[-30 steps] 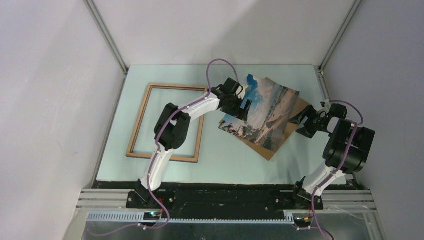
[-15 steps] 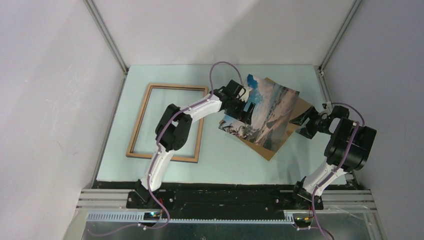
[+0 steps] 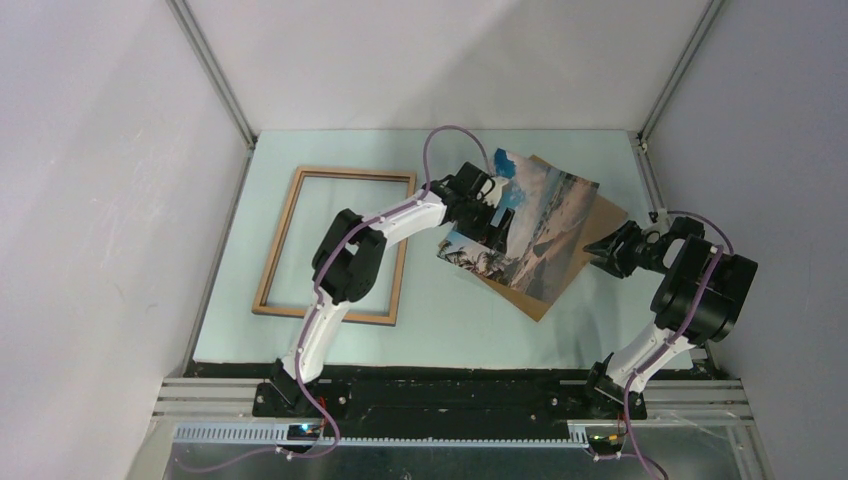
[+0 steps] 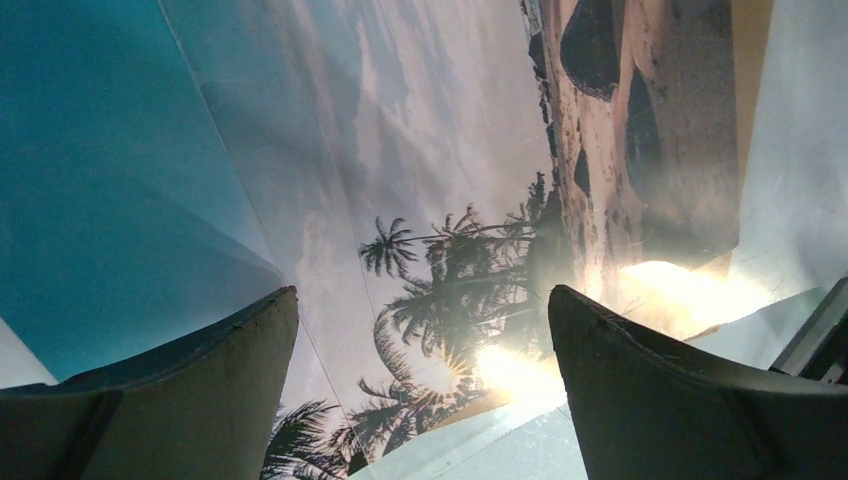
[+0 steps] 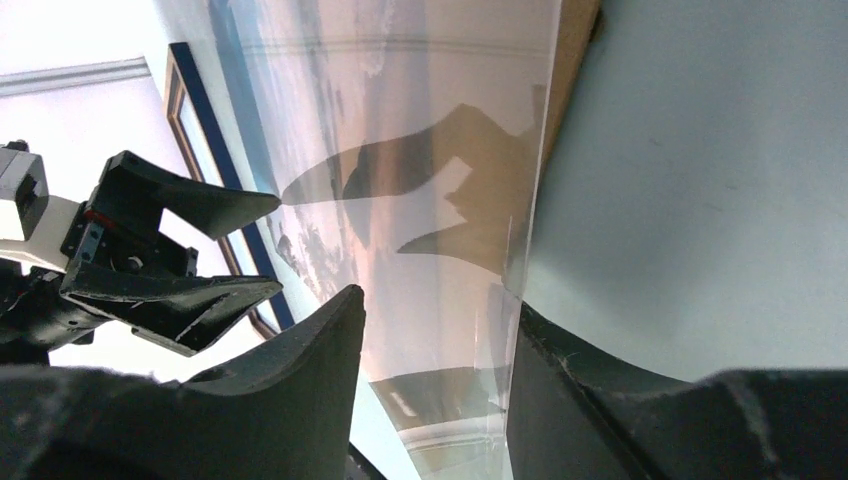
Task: Put the photo into the frame
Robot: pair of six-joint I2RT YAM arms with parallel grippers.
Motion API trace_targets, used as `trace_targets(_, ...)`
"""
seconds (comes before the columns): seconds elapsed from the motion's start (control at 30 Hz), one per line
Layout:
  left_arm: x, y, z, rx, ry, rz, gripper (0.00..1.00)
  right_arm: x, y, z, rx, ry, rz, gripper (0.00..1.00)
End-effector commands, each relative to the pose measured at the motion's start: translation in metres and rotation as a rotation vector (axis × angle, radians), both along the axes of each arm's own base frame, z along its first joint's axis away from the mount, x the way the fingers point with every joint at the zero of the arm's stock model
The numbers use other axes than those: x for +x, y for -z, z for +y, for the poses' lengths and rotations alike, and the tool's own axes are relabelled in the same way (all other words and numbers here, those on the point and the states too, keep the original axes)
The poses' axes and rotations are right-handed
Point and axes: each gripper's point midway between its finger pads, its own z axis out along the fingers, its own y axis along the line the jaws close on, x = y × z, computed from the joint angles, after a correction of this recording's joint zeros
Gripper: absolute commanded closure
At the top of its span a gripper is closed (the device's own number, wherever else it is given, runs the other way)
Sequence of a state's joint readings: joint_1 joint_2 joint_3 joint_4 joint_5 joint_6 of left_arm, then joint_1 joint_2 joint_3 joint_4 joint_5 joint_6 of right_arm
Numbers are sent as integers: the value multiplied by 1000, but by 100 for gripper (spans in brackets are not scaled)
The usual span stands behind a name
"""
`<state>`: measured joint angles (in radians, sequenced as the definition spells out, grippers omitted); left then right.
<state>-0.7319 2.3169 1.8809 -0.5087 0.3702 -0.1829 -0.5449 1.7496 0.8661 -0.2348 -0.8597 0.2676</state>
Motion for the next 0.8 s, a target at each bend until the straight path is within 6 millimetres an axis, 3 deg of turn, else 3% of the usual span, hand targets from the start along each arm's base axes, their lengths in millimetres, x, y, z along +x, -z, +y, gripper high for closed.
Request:
trace_targets(0.0,-29,-2,-16,-37,93,48,2,-2,-8,11,76,-45,-38,48)
trace_targets(0.23,-35,-8,-20,-58,121,49,2,-2,-16,14,98,-59,-63,55)
trace_targets(0.37,-34,-11,-19,-55,119,39,2,-1,-20,15,109,-64,-78,68)
trace_targets(0.43,-32,-15,-17,-51,115,22,2,-1,-25,16,114,-71,-95,80)
trace_targets(0.5,-28,-27,-14,-63,106,3,1,0,-33,16,104,-75,-121,98)
trace_targets(0.67,-21,-57,-3,-100,90,-34,0,0,-55,20,109,-95,-182,100)
trace_targets(0.77,-16,-90,12,-136,83,-84,0,-1,-77,26,115,-126,-248,100)
